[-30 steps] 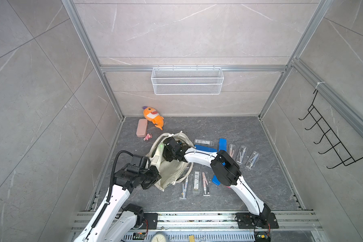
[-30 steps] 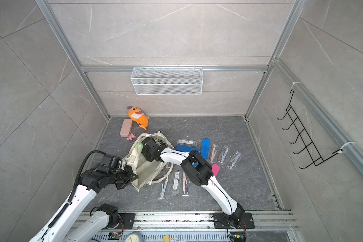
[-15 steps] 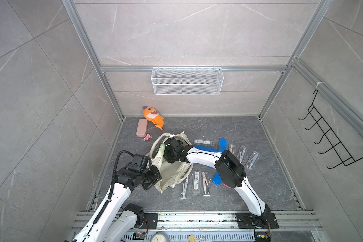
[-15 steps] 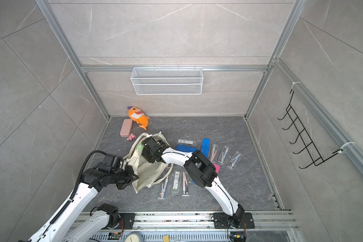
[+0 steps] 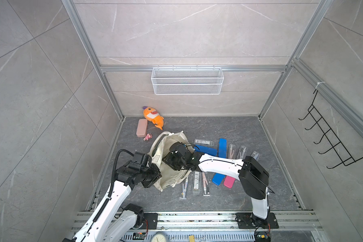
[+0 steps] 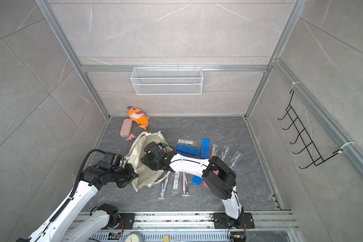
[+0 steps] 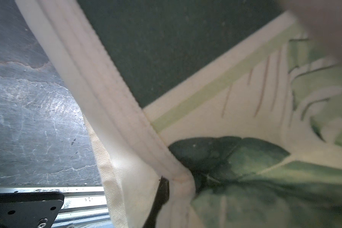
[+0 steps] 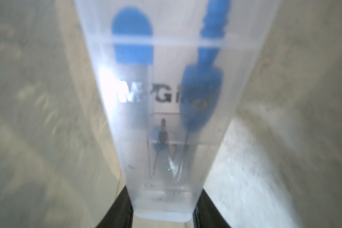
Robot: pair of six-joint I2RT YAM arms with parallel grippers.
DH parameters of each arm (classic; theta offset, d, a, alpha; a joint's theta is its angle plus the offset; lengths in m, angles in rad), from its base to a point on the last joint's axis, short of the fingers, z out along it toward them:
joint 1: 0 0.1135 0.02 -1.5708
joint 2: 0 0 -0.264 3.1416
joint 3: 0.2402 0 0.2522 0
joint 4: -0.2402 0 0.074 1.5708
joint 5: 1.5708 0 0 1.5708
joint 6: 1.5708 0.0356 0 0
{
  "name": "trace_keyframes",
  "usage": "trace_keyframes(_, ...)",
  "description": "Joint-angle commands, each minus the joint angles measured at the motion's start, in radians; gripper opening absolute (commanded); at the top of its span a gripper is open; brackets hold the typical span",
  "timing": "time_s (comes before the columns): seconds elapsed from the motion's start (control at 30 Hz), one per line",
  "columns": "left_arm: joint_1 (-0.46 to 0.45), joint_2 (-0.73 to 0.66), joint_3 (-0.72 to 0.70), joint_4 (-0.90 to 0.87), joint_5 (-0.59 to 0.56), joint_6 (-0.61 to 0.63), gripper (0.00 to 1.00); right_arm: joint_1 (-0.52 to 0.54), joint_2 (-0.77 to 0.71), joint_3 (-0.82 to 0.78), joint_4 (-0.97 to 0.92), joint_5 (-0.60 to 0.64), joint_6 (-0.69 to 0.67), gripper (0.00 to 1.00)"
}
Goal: Take out the compass set from the canvas bag
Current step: Adjust the canvas bag at the center of the board.
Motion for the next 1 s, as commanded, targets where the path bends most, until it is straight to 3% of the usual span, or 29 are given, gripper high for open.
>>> trace_keyframes(0.0,0.001,0.019,0.035,-0.002,-0.004,-0.027,0.00,0.026,-0.093,-0.006,-0.035,0.024,-0.085,0.34)
trace_keyframes(0.37,0.061,0.068,0.063,0.061,0.066,-0.043,0.00,0.038,-0.326,-0.038,-0.189,0.096,-0.233,0.34)
trace_keyframes(0.73,0.396,0.120,0.094,0.202,0.363,-0.095,0.00,-0.006,-0.543,-0.118,-0.359,0.124,-0.361,0.35)
trace_keyframes(0.97,0.470,0.205,0.150,0.296,0.441,-0.178,0.00,0.014,-0.530,-0.215,-0.350,0.022,-0.344,0.34)
